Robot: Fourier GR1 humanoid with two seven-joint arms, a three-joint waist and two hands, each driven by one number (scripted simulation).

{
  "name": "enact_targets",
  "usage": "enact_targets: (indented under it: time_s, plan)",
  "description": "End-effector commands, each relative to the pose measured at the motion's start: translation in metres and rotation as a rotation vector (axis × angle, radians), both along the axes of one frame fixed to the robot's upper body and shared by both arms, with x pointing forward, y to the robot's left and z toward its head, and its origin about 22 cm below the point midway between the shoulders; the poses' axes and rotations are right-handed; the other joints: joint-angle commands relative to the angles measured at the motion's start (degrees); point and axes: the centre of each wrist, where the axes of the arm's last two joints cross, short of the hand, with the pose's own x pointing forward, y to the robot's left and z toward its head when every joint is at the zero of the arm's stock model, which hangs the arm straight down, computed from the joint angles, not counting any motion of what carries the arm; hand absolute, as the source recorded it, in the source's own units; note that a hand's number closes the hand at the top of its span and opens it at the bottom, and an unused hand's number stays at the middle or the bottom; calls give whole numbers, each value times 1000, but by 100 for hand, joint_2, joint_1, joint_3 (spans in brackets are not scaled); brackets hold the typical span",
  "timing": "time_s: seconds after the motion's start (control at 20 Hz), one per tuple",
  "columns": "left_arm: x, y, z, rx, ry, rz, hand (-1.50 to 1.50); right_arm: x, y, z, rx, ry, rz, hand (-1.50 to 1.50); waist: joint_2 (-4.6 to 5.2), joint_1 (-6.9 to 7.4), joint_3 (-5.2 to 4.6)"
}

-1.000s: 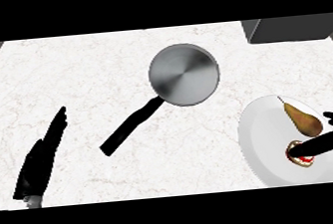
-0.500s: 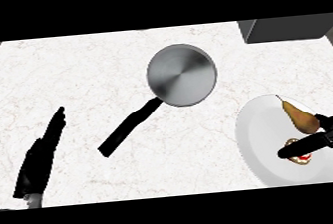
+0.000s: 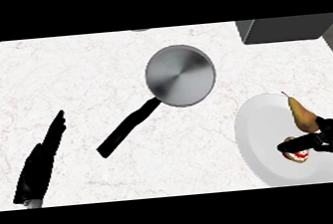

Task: Pick the cupcake from the plate and place it in the pan

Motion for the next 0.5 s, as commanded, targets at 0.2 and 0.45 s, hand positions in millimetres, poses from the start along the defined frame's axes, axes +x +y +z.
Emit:
enact_targets:
  time_s: [0.2, 0.45]
  plan:
    - [-3, 14, 9, -2, -8, 6, 0, 3, 5, -9, 53, 40, -157, 150, 31, -16, 66]
    - [-1, -3, 5, -1, 12, 6, 0, 7, 19, -9, 71, 29, -162, 150, 33, -4, 65]
